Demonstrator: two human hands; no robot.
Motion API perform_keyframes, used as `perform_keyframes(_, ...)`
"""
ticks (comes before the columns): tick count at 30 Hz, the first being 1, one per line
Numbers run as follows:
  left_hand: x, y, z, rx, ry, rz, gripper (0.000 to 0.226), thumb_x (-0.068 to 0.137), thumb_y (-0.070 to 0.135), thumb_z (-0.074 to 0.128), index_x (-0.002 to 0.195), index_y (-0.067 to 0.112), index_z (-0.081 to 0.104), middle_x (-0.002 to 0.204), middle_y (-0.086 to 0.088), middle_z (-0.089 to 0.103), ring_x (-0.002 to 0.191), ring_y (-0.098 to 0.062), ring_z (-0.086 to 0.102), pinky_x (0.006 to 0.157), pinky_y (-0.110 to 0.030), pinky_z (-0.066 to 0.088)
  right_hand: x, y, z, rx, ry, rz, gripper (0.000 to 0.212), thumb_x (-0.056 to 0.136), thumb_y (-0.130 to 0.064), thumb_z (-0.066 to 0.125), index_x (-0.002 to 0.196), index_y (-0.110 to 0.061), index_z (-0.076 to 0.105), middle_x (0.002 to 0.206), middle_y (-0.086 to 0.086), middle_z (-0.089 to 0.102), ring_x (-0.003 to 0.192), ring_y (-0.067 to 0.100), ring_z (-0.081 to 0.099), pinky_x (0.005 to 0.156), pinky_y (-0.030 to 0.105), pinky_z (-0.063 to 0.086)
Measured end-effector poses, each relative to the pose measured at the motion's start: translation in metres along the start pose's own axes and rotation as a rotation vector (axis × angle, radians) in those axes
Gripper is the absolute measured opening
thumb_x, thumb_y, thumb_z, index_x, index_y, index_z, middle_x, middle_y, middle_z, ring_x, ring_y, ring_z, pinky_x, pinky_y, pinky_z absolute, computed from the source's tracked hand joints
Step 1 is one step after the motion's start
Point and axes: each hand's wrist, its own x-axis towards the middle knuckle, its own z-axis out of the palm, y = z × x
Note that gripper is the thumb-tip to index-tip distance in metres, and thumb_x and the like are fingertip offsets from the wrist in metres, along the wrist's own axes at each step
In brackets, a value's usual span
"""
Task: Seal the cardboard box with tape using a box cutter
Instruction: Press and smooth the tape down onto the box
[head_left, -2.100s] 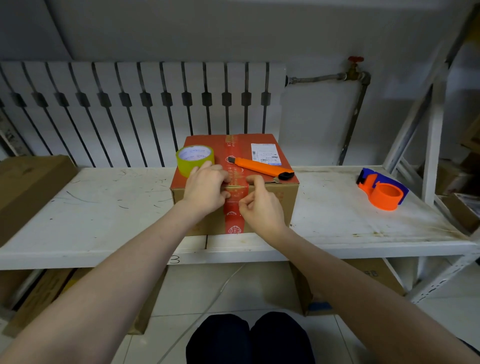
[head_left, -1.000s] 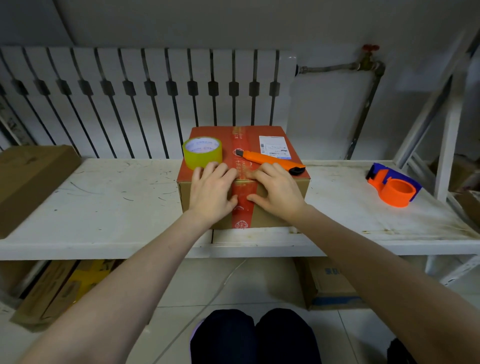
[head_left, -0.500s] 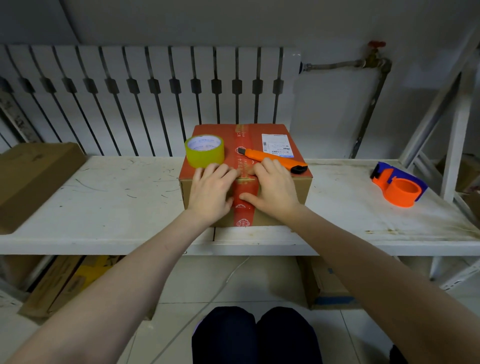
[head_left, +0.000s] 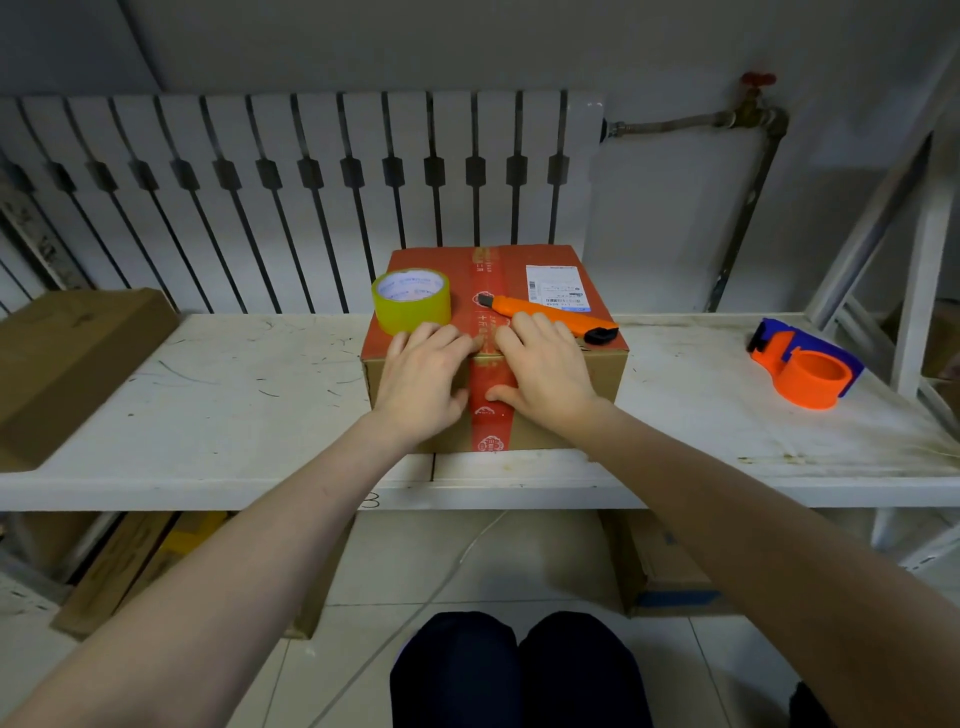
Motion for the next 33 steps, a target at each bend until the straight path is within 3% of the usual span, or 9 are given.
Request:
perform_keyframes(4, 0.001, 0.004, 0.0, -0.023, 0.004, -0.029, 0.048, 0.074, 0.037, 0.069, 0.117, 0.022, 0.057, 0.112, 0.003, 0.059, 0.114, -0.023, 0.047, 0.091, -0.038, 0.033, 0.004, 0.007, -0.007, 0.044, -0.032, -0.039, 0.046, 0.064, -0.034, 0.081, 0.098, -0.012, 0.059, 0.095, 0.007, 0.059, 0.088, 0.027, 0.055, 0.075, 0.038, 0.042)
perform_keyframes(6, 0.002, 0.007, 0.0, -0.025, 0.015, -0.041, 0.044, 0.074, 0.038, 0.071, 0.112, 0.021, 0.058, 0.108, 0.002, 0.059, 0.11, -0.024, 0.048, 0.089, -0.039, 0.034, 0.007, 0.014, -0.017, 0.067, -0.118, -0.072, 0.042, 0.072, -0.031, 0.076, 0.106, -0.014, 0.059, 0.103, 0.005, 0.058, 0.097, 0.025, 0.053, 0.085, 0.038, 0.041)
perform_keyframes(9, 0.006, 0.009, 0.0, 0.003, 0.029, -0.034, 0.037, 0.072, 0.031, 0.073, 0.105, 0.021, 0.06, 0.1, 0.0, 0.06, 0.105, -0.026, 0.051, 0.086, -0.039, 0.035, 0.007, 0.021, -0.023, 0.048, -0.229, -0.106, 0.049, 0.075, -0.034, 0.073, 0.116, -0.016, 0.053, 0.113, 0.003, 0.053, 0.107, 0.022, 0.049, 0.092, 0.037, 0.038)
perform_keyframes(11, 0.008, 0.007, 0.0, 0.018, 0.048, -0.012, 0.036, 0.07, 0.029, 0.076, 0.102, 0.021, 0.064, 0.095, 0.0, 0.063, 0.103, -0.027, 0.054, 0.084, -0.039, 0.036, 0.003, 0.018, -0.019, 0.05, -0.212, -0.071, 0.054, 0.071, -0.038, 0.076, 0.113, -0.013, 0.053, 0.111, 0.006, 0.053, 0.103, 0.023, 0.049, 0.089, 0.038, 0.042)
perform_keyframes(15, 0.012, 0.004, -0.004, -0.017, 0.044, -0.017, 0.035, 0.071, 0.028, 0.075, 0.105, 0.021, 0.067, 0.096, 0.001, 0.065, 0.105, -0.026, 0.053, 0.086, -0.038, 0.034, 0.0, 0.015, -0.01, 0.096, -0.113, -0.023, 0.039, 0.073, -0.036, 0.074, 0.102, -0.011, 0.063, 0.097, 0.005, 0.06, 0.092, 0.025, 0.055, 0.081, 0.037, 0.044)
perform_keyframes(20, 0.016, 0.002, -0.008, -0.1, 0.022, -0.022, 0.031, 0.075, 0.026, 0.072, 0.105, 0.018, 0.07, 0.097, 0.0, 0.068, 0.103, -0.025, 0.053, 0.085, -0.036, 0.035, 0.005, 0.021, -0.019, 0.221, -0.108, -0.017, 0.028, 0.083, -0.032, 0.065, 0.106, -0.017, 0.068, 0.099, 0.002, 0.065, 0.095, 0.023, 0.058, 0.084, 0.035, 0.043)
perform_keyframes(25, 0.021, -0.007, -0.012, -0.16, -0.007, 0.015, 0.024, 0.081, 0.026, 0.068, 0.103, 0.017, 0.072, 0.097, 0.001, 0.07, 0.101, -0.025, 0.055, 0.086, -0.038, 0.04, 0.013, 0.016, -0.021, 0.169, -0.102, 0.008, 0.041, 0.074, -0.053, 0.067, 0.096, -0.018, 0.069, 0.095, 0.0, 0.065, 0.092, 0.019, 0.059, 0.077, 0.032, 0.043)
perform_keyframes(33, 0.022, 0.0, -0.009, -0.164, 0.034, -0.021, 0.016, 0.078, 0.019, 0.069, 0.093, 0.013, 0.071, 0.09, -0.003, 0.068, 0.096, -0.028, 0.055, 0.078, -0.034, 0.034, 0.017, 0.015, -0.022, 0.222, -0.118, 0.002, 0.03, 0.08, -0.042, 0.066, 0.095, -0.016, 0.071, 0.095, 0.0, 0.066, 0.092, 0.019, 0.059, 0.073, 0.03, 0.043)
